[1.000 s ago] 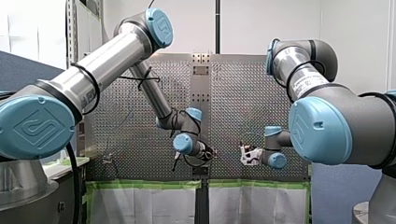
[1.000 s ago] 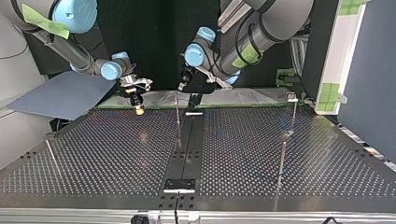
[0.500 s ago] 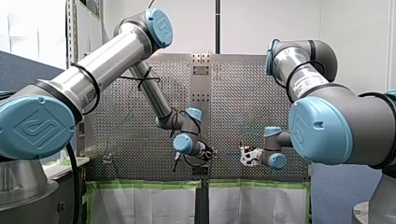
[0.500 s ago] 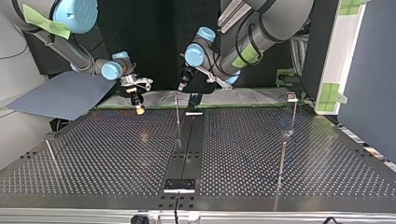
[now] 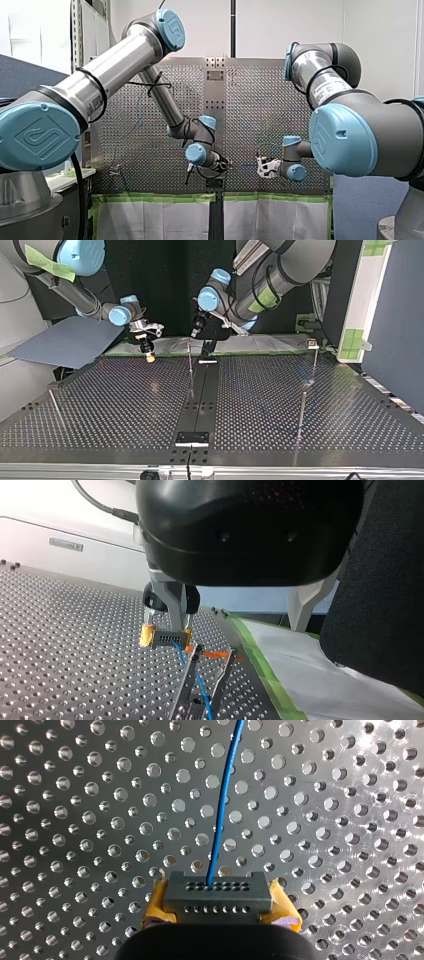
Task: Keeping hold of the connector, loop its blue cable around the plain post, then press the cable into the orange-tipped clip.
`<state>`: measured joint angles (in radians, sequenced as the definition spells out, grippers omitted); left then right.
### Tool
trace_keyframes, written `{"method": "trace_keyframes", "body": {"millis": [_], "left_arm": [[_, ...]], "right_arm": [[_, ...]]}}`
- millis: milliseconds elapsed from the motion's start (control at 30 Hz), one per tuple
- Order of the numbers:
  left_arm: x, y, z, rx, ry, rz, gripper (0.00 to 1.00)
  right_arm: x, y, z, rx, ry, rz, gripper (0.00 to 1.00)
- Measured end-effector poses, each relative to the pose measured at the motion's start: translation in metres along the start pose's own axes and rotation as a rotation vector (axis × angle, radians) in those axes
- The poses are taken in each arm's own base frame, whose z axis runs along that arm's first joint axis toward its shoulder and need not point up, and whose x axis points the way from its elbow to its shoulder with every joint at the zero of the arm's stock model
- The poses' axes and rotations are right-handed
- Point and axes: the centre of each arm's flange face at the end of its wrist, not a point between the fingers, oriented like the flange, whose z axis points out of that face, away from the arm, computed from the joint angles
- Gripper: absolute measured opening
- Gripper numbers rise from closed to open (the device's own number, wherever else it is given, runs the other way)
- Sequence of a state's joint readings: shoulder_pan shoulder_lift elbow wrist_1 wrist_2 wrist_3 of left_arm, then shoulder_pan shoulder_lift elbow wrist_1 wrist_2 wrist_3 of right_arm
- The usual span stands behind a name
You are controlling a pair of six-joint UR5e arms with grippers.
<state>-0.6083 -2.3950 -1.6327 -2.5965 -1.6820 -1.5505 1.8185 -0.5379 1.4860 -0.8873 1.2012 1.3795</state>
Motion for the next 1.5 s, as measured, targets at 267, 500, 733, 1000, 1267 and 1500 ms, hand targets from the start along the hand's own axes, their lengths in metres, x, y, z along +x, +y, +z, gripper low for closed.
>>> {"method": "trace_keyframes", "body": {"millis": [267,500,733,1000,1267,1500], "left_arm": [[0.002,0.002,-0.001,-0.01,0.019,-0.01,1.0],[0.002,0.004,-0.002,-0.018,0.026,-0.019,1.0],[0.002,0.004,-0.002,-0.019,0.026,-0.02,1.0],[0.002,0.005,-0.002,-0.021,0.027,-0.022,1.0],[0.004,0.002,-0.011,-0.024,0.056,0.005,1.0],[-0.009,0.005,-0.031,-0.038,0.035,0.023,1.0]], "right_arm": [[0.0,0.0,0.0,0.0,-0.001,0.0,0.0],[-0.001,0.0,0.0,0.0,-0.001,0.0,0.0],[-0.001,0.0,0.0,0.0,-0.001,0.0,0.0],[-0.001,0.0,0.0,0.0,-0.002,0.001,0.0],[-0.002,-0.001,0.0,0.0,-0.002,0.001,0.0],[-0.002,-0.001,0.0,0.0,-0.002,0.001,0.0]]}}
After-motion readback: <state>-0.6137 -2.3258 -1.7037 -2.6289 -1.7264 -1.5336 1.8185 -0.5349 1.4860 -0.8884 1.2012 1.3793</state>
